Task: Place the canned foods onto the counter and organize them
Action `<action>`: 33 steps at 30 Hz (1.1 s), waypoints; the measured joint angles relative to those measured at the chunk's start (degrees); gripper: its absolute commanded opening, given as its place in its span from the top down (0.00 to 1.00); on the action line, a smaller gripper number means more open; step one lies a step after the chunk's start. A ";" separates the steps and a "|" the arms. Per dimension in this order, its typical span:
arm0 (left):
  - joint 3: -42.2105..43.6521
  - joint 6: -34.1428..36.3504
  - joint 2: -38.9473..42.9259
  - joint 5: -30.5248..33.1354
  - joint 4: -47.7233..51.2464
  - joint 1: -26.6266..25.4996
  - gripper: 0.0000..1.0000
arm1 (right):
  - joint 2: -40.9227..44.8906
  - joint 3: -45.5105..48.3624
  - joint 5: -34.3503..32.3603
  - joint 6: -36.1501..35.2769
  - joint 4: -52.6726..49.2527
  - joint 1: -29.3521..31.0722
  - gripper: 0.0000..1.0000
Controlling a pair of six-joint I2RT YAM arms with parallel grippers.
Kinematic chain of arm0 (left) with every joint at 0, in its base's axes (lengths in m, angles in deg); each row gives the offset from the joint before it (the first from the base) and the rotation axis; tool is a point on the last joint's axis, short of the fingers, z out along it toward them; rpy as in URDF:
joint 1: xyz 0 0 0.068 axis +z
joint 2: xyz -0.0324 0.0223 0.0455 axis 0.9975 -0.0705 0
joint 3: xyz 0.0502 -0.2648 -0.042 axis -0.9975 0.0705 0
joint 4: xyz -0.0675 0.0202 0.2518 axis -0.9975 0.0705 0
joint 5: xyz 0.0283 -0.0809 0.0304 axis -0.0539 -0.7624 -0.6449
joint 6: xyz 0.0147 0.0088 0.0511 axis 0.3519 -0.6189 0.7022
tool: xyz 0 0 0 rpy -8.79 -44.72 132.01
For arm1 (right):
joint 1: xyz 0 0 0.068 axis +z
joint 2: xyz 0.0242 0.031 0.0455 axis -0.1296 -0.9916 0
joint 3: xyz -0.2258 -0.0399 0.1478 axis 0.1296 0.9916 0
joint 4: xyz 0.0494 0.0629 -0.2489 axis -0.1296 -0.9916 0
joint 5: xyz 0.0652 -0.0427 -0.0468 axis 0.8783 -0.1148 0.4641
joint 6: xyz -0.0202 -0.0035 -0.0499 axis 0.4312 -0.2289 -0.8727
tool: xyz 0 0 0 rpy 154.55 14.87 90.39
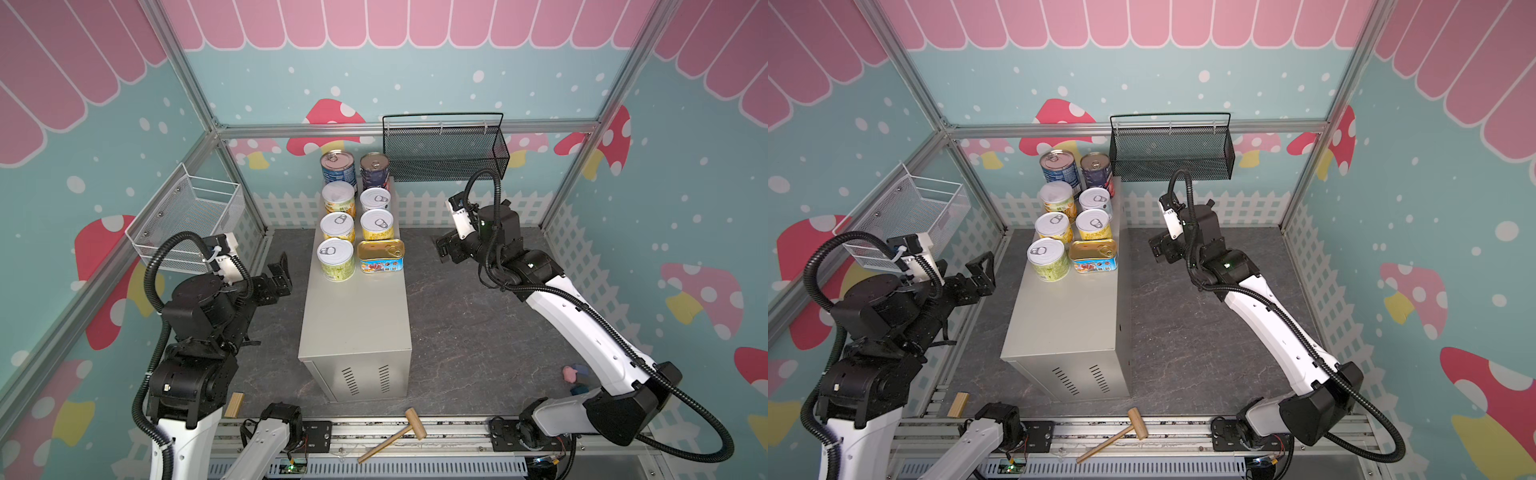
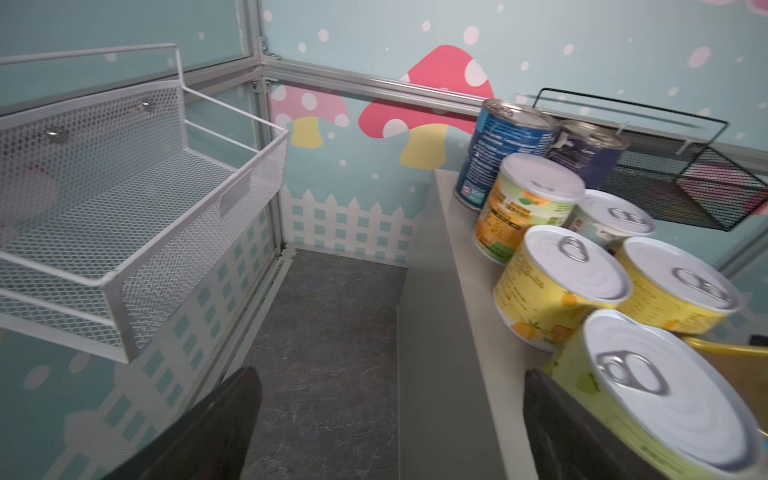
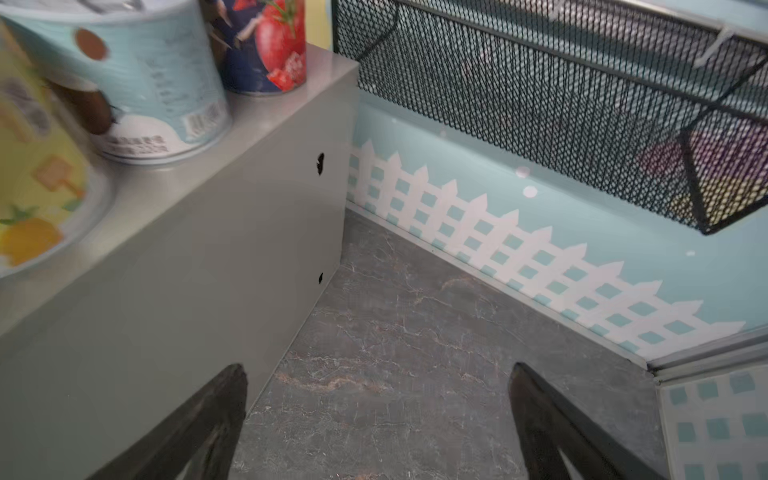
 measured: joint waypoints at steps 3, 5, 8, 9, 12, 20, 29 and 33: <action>0.15 0.02 -2.29 2.78 0.72 0.59 0.00 | -0.79 2.84 1.20 2.12 0.48 -3.93 0.01; 0.42 0.26 -3.50 3.15 0.70 1.25 0.00 | -0.81 5.27 1.90 3.10 0.85 -5.73 0.01; 1.42 1.57 -5.03 2.29 0.35 2.91 0.00 | -0.87 8.26 2.89 4.13 1.11 -6.99 0.01; 2.19 2.27 -5.46 1.44 -0.07 3.69 0.00 | -0.90 9.14 3.23 4.44 1.42 -7.21 0.00; 4.44 4.09 -6.36 -0.74 -1.09 5.68 0.00 | -0.79 12.13 4.61 4.92 3.80 -7.85 0.01; 12.33 7.23 -6.54 -2.99 -7.58 8.33 0.00 | 5.68 21.18 15.37 5.70 13.70 -7.43 0.00; 18.45 6.16 -6.29 -5.16 -12.61 11.82 0.00 | 12.37 24.22 15.10 6.95 22.84 1.38 0.01; 20.79 4.94 -6.29 -6.19 -14.53 12.59 0.00 | 12.35 24.22 12.63 7.85 23.65 5.31 0.01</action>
